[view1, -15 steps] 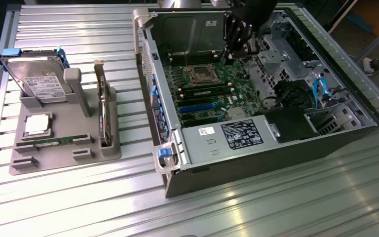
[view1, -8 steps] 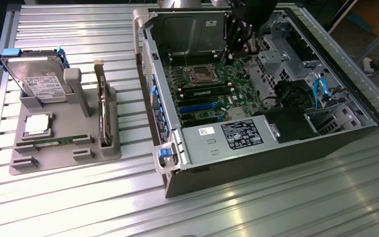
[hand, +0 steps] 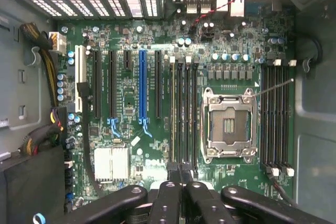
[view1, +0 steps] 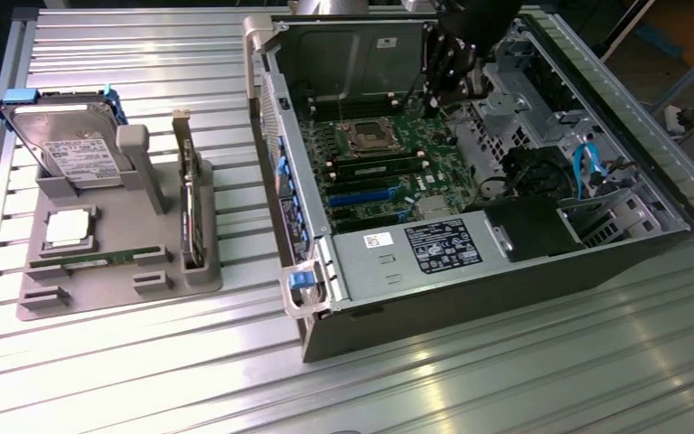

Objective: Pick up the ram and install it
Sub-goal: 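Press down the ram until it locks into place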

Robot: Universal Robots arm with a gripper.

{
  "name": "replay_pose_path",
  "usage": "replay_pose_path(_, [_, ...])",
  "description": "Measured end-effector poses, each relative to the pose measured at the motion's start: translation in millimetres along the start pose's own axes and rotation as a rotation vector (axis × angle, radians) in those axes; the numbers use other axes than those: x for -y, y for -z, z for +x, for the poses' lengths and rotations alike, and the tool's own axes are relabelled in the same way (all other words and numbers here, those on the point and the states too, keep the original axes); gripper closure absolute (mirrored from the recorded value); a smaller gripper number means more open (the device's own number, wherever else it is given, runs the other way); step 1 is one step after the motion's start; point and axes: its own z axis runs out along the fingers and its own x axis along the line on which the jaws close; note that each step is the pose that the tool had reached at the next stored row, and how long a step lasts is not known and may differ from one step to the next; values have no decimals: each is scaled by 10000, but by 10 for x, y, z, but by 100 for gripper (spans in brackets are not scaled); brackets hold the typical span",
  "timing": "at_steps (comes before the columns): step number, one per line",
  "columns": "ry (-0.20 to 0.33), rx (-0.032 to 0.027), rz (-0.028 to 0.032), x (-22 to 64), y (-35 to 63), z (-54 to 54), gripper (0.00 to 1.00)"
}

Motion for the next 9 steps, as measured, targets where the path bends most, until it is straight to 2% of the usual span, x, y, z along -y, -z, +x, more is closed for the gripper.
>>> replay_pose_path(9, [0,-1,0,181,5,0,89])
